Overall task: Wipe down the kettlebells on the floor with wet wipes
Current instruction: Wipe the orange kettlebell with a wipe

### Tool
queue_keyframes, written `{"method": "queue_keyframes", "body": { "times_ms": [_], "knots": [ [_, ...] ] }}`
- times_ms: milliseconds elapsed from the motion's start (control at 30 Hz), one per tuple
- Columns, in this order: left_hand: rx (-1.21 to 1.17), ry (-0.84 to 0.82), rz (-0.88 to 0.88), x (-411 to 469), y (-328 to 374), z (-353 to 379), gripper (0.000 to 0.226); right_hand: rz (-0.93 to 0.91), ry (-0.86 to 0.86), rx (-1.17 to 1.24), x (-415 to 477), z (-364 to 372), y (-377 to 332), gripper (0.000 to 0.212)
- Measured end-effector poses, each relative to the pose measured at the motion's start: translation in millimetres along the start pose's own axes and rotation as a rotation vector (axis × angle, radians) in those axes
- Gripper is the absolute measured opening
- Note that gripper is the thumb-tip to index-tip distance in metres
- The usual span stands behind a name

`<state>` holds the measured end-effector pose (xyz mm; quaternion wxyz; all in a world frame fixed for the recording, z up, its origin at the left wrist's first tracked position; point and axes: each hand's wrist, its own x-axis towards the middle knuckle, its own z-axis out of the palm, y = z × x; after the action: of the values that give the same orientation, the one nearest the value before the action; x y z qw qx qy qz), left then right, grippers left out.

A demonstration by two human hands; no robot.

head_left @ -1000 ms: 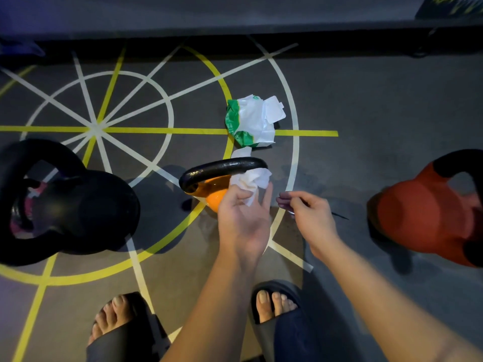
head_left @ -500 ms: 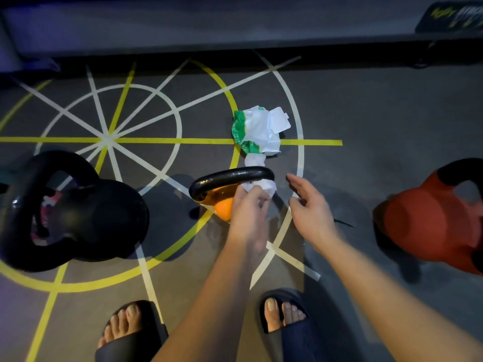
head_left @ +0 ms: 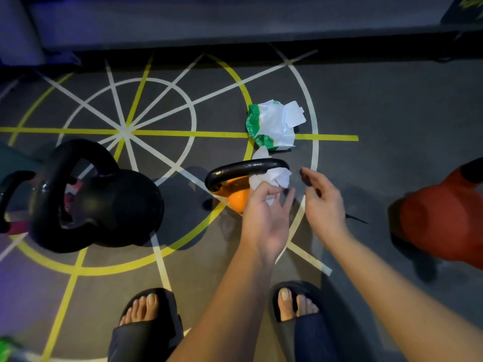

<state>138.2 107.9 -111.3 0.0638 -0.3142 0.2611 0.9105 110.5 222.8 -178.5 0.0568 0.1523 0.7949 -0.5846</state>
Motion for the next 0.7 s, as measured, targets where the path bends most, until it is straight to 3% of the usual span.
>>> {"method": "queue_keyframes", "body": {
  "times_ms": [133,233,333,467,600,700],
  "knots": [
    [0.115,-0.001,0.018,5.2,-1.0,2.0,0.069,0.025,0.211,0.078,2.9,1.3,-4.0,0.04],
    [-0.102,0.004,-0.018,8.0,9.3,-2.1,0.062,0.029,0.24,0.118,9.5,7.7,-9.4,0.039],
    [-0.379,-0.002,-0.015,5.8,22.7,-16.2,0.067,0.007,0.206,0.151,9.2,16.7,-15.6,0.039],
    [-0.492,0.04,0.014,-1.3,35.0,-33.9,0.051,-0.064,0.11,0.108,0.5,21.3,-23.0,0.039],
    [-0.481,0.041,0.038,-1.7,33.1,-33.4,0.07,-0.116,0.056,0.083,-3.9,21.5,-22.9,0.041],
    [-0.367,-0.054,0.018,-2.5,21.5,-21.4,0.062,-0.127,0.037,0.073,-5.3,20.0,-23.2,0.042]
  ]
}}
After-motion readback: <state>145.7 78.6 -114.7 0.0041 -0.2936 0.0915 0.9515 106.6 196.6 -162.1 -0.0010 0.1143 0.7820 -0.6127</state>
